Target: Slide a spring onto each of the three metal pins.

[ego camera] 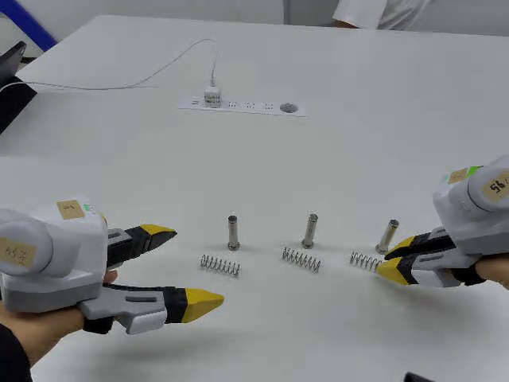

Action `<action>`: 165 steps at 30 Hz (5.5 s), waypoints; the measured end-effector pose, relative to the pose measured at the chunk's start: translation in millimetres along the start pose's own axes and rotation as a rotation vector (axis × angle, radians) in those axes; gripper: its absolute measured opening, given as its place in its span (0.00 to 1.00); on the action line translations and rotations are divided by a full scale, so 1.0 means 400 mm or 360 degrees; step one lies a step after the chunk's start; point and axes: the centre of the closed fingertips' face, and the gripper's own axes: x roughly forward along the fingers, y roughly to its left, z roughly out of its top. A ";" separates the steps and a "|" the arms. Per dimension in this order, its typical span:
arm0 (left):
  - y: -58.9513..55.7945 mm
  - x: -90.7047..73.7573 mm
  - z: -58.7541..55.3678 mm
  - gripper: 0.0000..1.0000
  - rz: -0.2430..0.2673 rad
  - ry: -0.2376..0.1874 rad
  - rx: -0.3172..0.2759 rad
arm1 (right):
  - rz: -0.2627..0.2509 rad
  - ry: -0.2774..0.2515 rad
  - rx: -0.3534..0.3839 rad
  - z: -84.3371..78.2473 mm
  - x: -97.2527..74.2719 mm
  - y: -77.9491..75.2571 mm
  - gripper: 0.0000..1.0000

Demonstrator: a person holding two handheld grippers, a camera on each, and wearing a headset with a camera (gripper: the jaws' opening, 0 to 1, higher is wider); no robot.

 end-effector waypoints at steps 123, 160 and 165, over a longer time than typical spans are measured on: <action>-0.220 0.180 0.086 0.41 -0.0616 0.0146 0.0411 | 0.0330 0.0078 -0.0412 0.079 -0.024 0.182 0.12; -0.277 0.188 0.070 0.12 -0.0700 0.0141 0.0611 | 0.0495 0.0059 -0.0602 0.112 -0.060 0.267 0.12; -0.276 0.189 0.072 0.12 -0.0698 0.0136 0.0611 | 0.0497 0.0034 -0.0598 0.127 -0.073 0.270 0.12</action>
